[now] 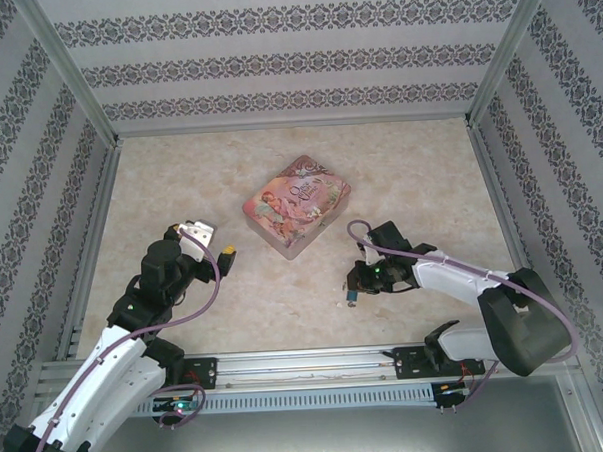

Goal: Unlock the padlock with the key

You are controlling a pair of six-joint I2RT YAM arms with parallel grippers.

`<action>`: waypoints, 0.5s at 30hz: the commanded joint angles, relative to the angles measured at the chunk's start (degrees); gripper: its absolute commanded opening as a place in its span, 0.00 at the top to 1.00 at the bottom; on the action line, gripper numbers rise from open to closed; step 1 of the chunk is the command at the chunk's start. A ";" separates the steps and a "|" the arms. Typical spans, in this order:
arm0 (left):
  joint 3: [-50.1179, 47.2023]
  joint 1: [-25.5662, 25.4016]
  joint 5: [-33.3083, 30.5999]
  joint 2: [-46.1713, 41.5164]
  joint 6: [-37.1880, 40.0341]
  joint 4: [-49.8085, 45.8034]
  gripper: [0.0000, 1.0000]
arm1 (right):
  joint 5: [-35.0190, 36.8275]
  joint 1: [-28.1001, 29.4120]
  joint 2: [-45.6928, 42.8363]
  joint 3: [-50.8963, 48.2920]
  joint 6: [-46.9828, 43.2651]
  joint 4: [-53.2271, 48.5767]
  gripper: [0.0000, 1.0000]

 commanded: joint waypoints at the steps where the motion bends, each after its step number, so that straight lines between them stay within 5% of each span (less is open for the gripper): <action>1: -0.30 0.45 0.62 -0.73 1.50 -1.94 0.01 | 1.67 0.70 -1.28 0.47 -0.29 -0.24 0.80; 15: -0.50 0.40 0.27 -0.73 1.96 -1.77 0.01 | 8.58 -2.01 -8.99 4.91 -3.79 -5.97 0.44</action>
